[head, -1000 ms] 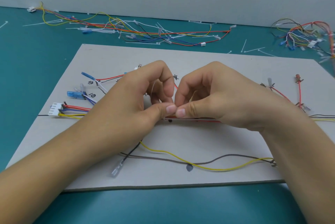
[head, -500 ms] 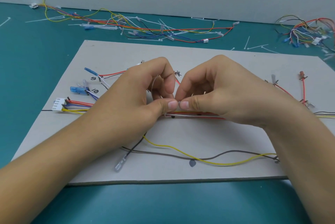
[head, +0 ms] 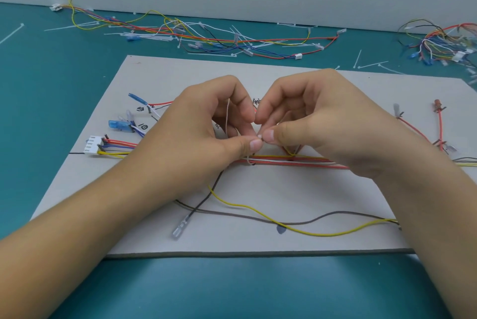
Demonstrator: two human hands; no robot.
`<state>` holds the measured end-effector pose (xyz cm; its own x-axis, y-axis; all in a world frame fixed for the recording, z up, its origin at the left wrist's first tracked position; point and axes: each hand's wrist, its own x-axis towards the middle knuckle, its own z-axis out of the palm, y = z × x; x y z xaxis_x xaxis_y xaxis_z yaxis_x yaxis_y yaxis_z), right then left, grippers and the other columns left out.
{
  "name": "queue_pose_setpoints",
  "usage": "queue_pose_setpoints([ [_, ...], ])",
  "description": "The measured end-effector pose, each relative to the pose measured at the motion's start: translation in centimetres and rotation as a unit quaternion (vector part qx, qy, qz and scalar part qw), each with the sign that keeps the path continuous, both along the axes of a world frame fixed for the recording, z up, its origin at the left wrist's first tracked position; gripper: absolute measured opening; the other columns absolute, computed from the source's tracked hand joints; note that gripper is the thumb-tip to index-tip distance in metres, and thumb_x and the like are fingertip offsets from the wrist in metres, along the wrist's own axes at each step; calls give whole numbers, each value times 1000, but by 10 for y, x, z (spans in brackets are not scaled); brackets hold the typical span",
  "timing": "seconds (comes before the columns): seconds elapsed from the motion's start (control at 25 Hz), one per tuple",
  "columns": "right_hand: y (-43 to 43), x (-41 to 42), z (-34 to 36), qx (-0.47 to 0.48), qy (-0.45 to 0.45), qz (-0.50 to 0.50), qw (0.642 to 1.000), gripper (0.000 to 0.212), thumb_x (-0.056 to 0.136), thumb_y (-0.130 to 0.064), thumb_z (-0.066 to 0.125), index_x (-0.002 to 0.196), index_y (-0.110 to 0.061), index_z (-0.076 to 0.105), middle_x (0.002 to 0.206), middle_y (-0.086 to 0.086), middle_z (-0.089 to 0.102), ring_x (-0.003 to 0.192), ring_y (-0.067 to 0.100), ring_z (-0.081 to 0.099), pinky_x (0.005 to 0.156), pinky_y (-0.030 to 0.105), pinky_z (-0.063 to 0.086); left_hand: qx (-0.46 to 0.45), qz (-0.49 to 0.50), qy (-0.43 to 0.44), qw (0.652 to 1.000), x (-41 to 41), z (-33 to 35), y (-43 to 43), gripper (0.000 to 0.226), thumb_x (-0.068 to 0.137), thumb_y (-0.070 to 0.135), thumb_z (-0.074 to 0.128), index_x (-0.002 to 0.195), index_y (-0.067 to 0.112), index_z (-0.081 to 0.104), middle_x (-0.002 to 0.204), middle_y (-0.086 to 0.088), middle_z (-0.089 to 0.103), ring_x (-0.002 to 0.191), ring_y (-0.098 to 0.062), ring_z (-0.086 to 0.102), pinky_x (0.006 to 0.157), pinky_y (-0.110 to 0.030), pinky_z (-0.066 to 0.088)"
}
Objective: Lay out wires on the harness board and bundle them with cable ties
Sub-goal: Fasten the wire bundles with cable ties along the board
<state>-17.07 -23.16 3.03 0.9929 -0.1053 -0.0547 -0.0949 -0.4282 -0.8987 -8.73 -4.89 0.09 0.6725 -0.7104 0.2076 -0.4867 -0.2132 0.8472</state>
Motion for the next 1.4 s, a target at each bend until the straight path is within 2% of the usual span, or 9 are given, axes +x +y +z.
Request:
queue_pose_setpoints([
  [0.12, 3, -2, 3, 5, -6, -14, 1000, 19, 66, -4, 74, 83, -13, 73, 71, 7, 75, 62, 21, 56, 60, 39, 45, -26, 6, 45, 999, 2, 0, -1, 28, 80, 14, 88, 88, 20, 62, 76, 3, 76, 57, 1, 59, 55, -8, 42],
  [0.2, 6, -3, 4, 4, -12, -23, 1000, 20, 64, -5, 74, 81, -13, 71, 70, 9, 74, 61, 21, 57, 58, 39, 45, -36, 1, 78, 996, 3, -1, -2, 30, 75, 20, 88, 89, 20, 61, 78, 1, 78, 61, -5, 64, 58, -12, 47],
  [0.32, 9, -2, 4, 12, -12, -33, 999, 24, 67, 8, 72, 81, -11, 68, 73, 19, 72, 56, 20, 55, 55, 36, 45, -43, -17, 112, 993, 5, -1, -2, 30, 72, 22, 83, 90, 20, 60, 82, -2, 79, 61, -9, 65, 59, -17, 51],
  [0.52, 10, -2, 5, 23, -19, -51, 998, 30, 72, 16, 68, 81, -12, 63, 75, 27, 68, 53, 21, 52, 56, 37, 45, -39, -37, 123, 991, 5, 0, -1, 28, 73, 15, 86, 91, 18, 65, 81, -4, 80, 52, -1, 60, 54, -12, 46],
  [0.64, 10, -1, 6, 36, -26, -49, 998, 31, 73, 18, 66, 80, -12, 62, 71, 25, 68, 53, 21, 54, 55, 36, 47, -43, -34, 121, 991, 4, -1, -3, 27, 78, 3, 87, 98, 13, 71, 77, -2, 79, 52, 2, 59, 52, -9, 45],
  [0.92, 12, -2, 8, 29, -30, -68, 997, 31, 70, 17, 65, 80, -11, 56, 78, 35, 63, 58, 23, 51, 58, 40, 45, -3, -54, 90, 995, 2, 2, -2, 27, 83, 5, 82, 98, 21, 67, 77, 0, 78, 47, 0, 50, 51, -8, 41],
  [1.12, 10, -1, 10, 18, -51, -84, 995, 33, 72, 18, 63, 79, -13, 53, 81, 36, 64, 58, 23, 51, 58, 37, 46, 46, -74, 49, 995, 1, 4, -3, 29, 84, 11, 79, 101, 25, 61, 81, 5, 76, 64, -11, 49, 57, -13, 42],
  [1.28, 7, -2, 12, 33, -80, -94, 992, 32, 72, 15, 64, 78, -14, 52, 80, 36, 65, 57, 22, 52, 58, 33, 46, 75, -92, 11, 993, -2, 5, -7, 30, 83, 12, 74, 102, 28, 58, 82, 8, 73, 72, -25, 51, 64, -29, 48],
  [1.4, 6, -1, 14, 41, -91, -102, 990, 29, 70, 9, 65, 78, -15, 52, 85, 40, 63, 60, 23, 53, 59, 34, 46, 87, -103, 6, 991, 0, 6, -7, 29, 84, 11, 73, 103, 28, 58, 84, 8, 73, 75, -26, 52, 70, -35, 49],
])
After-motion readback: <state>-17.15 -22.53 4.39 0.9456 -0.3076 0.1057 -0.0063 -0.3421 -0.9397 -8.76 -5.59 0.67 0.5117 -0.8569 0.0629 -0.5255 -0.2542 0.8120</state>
